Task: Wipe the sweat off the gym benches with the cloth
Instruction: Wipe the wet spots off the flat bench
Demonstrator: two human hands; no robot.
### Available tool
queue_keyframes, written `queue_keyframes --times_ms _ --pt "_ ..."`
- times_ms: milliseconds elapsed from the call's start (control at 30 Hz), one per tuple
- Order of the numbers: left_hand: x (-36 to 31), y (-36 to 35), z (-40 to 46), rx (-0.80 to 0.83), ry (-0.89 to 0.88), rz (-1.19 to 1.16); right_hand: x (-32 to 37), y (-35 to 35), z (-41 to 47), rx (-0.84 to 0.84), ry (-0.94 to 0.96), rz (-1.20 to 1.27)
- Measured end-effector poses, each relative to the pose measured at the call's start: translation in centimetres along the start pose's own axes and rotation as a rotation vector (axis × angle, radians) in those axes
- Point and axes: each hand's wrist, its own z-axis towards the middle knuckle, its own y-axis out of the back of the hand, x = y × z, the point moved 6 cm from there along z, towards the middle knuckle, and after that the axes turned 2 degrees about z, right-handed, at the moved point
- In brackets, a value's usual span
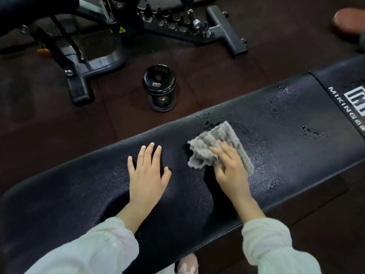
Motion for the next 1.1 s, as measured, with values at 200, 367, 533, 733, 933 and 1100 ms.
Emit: queue_keyframes --times_ms 200,367,533,733,933,1100 --pt "0.1 0.3 0.3 -0.079 0.036 -0.05 5.1 -4.4 5.7 0.16 0.057 0.012" --pt "1.7 1.0 1.7 -0.172 0.081 -0.13 3.2 -3.1 1.8 0.288 0.338 -0.026" --pt "2.1 0.8 3.2 -0.18 0.092 -0.147 -0.2 0.0 5.6 0.005 -0.034 0.015" --pt "1.6 0.5 3.2 -0.184 0.118 -0.127 6.3 -5.6 9.0 0.136 0.102 -0.008" --pt "1.6 0.4 3.3 -0.195 0.125 -0.114 4.0 -3.6 3.7 0.305 0.33 0.004" --pt "1.9 0.4 3.8 -0.202 0.143 -0.131 -0.6 0.4 7.5 0.003 0.007 -0.038"
